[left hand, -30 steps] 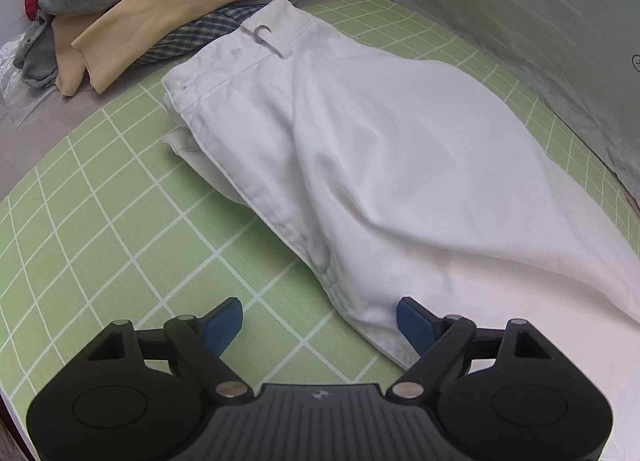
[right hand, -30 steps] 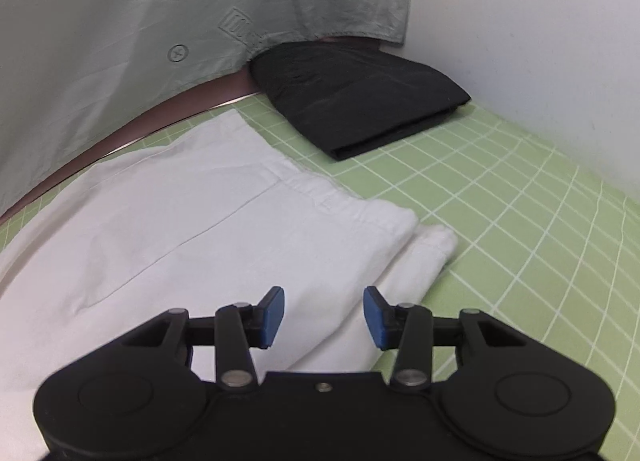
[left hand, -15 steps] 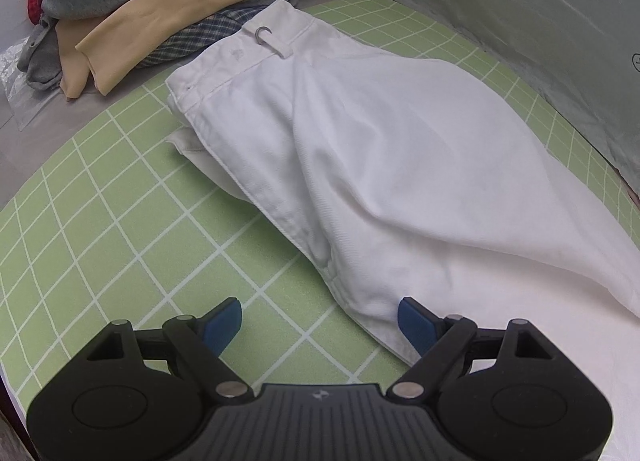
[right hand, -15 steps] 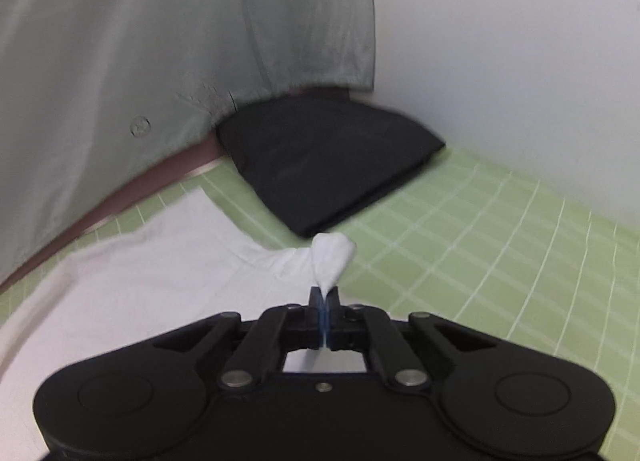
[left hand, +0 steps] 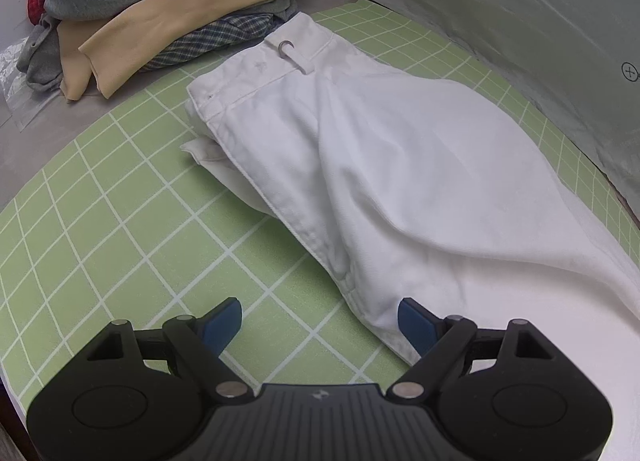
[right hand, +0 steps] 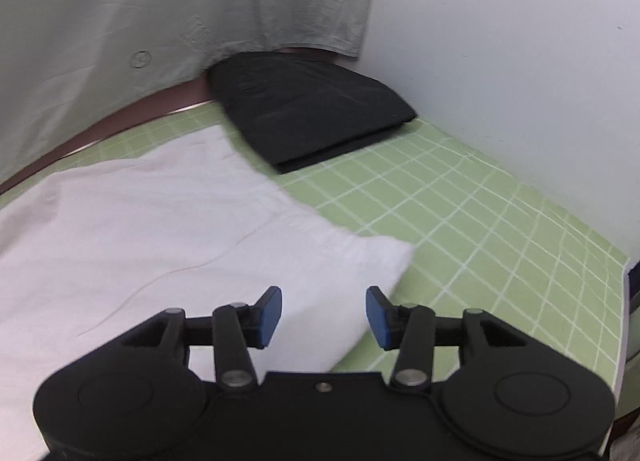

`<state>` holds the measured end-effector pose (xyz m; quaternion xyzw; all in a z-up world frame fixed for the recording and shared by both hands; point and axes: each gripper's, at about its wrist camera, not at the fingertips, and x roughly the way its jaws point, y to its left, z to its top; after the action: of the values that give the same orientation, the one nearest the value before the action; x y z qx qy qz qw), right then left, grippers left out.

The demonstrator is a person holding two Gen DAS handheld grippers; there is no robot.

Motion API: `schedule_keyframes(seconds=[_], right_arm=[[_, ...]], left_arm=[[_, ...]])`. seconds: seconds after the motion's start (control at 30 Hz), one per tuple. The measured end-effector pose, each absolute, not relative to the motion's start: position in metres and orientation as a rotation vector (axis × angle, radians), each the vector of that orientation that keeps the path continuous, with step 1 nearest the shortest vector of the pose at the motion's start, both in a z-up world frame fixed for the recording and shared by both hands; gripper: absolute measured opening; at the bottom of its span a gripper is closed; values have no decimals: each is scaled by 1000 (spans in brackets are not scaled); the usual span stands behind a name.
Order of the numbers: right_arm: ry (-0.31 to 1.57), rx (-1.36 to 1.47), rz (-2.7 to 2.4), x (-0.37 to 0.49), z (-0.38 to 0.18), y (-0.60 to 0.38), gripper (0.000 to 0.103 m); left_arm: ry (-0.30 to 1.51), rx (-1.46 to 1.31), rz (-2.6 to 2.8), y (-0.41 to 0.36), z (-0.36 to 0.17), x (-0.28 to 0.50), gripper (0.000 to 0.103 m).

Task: Fold clothes

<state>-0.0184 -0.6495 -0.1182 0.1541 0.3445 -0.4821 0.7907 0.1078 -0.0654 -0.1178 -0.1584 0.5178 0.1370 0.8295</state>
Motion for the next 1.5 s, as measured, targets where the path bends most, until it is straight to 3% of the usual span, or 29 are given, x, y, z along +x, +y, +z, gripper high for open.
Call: schedule_keyframes(seconds=[0.07,0.37,0.87,0.9,0.93,0.97,1.07,1.17,1.23,1.3,1.4,1.47,1.5], right_arm=[[737,337,-929,-6,-115,-617,58],[774,349,-583,33,-114,-475,64],[786,509,-488,70,-134,-365,64],[789,543,-495,74,-138,-366,58],[790,578,-500,77,-141,-367,32],[784,613,-506,76,-143,-368,17],[707,625,-528,60,-121,-359,6],[645,576,-521,37,-92,-348,5],[709,518,-524,38,-103,-346,5],[818,445,-531,47,-129,-345,10],[853,430,-564,46,-133,-343,27],[841,417,-572,43,-125,-340,64],[831,409,-574,41,-120,-339,68]], left_arm=[[1098,-326,276,-64,-115,102,86],[1096,-287,201,-46,-105,67,86],[1103,-179,61,6,-108,53,86],[1102,-175,52,9,-109,55,86],[1101,-173,43,12,-109,56,86],[1099,-172,36,15,-109,56,86],[1093,-175,27,24,-109,58,86],[1094,-209,44,37,-109,60,86],[1103,-246,57,45,-111,64,86],[1114,-277,61,49,-114,68,86],[1091,-284,57,51,-113,70,86],[1082,-304,62,54,-112,72,90],[1078,-318,64,55,-112,73,90]])
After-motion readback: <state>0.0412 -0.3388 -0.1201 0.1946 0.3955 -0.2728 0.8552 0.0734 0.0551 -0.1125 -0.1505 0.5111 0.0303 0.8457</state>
